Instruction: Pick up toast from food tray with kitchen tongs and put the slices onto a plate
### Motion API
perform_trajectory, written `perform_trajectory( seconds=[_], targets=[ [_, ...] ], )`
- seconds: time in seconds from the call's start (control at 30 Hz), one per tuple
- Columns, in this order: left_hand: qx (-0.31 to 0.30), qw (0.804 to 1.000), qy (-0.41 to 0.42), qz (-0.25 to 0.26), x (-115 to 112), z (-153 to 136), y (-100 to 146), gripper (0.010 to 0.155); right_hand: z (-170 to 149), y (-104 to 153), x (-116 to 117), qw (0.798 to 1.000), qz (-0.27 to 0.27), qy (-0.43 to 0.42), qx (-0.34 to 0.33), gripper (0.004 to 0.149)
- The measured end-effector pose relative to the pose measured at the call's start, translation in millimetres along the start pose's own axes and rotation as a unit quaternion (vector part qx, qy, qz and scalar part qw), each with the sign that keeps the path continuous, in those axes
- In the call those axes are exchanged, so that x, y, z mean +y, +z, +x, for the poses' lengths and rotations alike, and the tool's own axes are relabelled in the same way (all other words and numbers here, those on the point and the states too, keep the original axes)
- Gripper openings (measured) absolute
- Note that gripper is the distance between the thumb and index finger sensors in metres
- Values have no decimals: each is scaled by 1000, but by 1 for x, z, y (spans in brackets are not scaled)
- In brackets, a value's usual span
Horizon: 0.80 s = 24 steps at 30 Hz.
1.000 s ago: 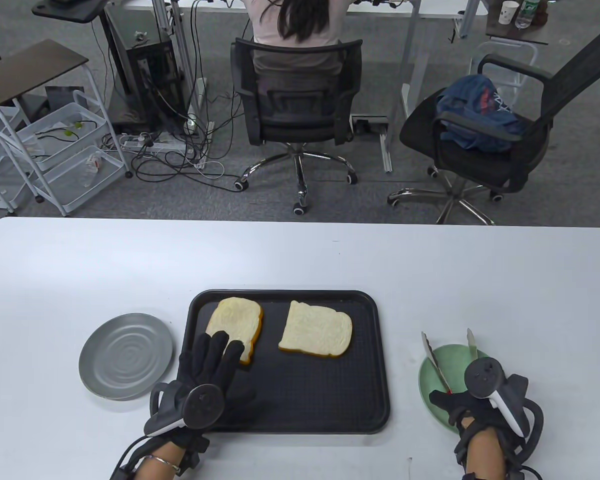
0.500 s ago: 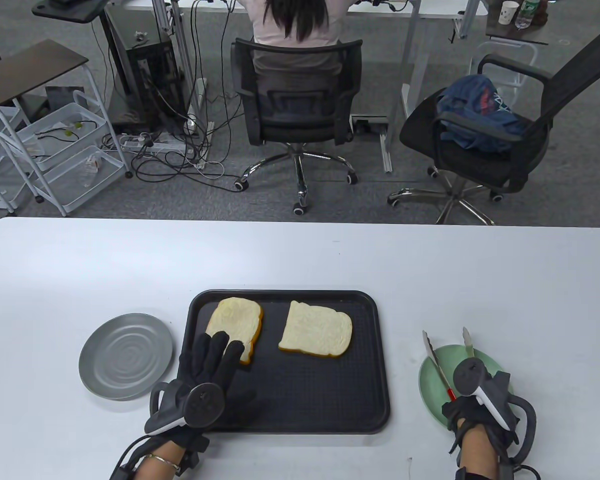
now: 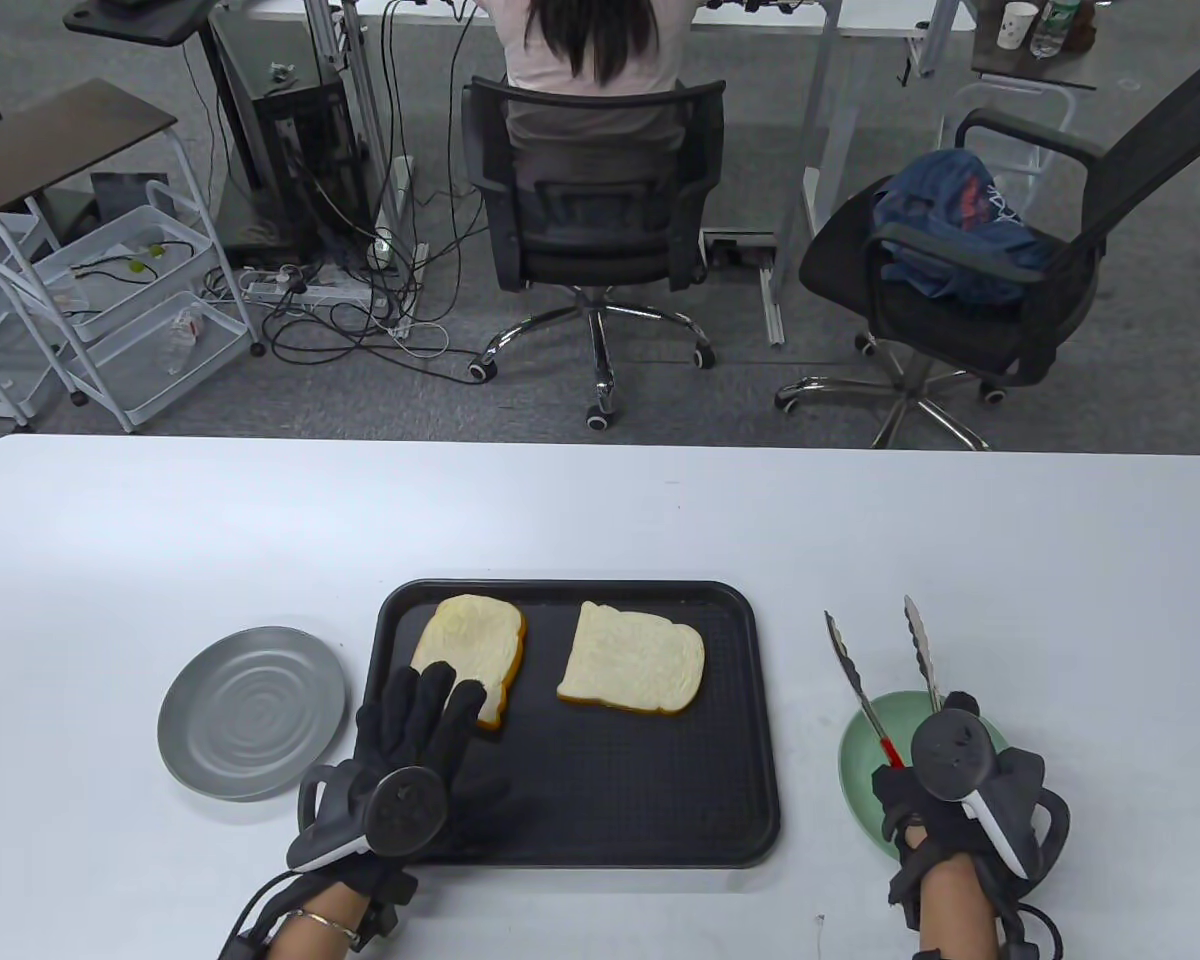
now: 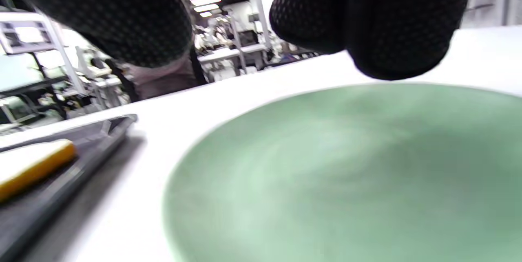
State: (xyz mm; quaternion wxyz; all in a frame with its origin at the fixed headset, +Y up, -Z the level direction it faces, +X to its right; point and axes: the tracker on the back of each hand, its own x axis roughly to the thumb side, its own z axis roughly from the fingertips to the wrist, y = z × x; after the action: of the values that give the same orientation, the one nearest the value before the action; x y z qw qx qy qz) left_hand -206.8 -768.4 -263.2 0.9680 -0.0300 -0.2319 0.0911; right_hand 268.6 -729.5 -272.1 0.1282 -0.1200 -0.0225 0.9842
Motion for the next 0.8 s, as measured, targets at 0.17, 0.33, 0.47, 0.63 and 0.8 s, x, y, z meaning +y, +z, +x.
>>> perform_trajectory(
  seconds=[0.17,0.33,0.47,0.63,0.8],
  targets=[
    [-1,1000,4,5,1,-1,1,93,38,8,-10,997,-26,-31,-66,108],
    [-4,1000,4,8,1,-1,2,94,77,19,-8,992,-19,-35,-121,107],
    [-5,1000,3,9,1,-2,3,94,101,30,-2,986,-22,-52,-160,107],
    [-6,1000,5,7,0,-2,4,94,122,42,14,976,-16,-78,-201,105],
    [-8,1000,3,1,-1,-1,4,94,128,45,43,972,23,-78,-220,103]
  ],
)
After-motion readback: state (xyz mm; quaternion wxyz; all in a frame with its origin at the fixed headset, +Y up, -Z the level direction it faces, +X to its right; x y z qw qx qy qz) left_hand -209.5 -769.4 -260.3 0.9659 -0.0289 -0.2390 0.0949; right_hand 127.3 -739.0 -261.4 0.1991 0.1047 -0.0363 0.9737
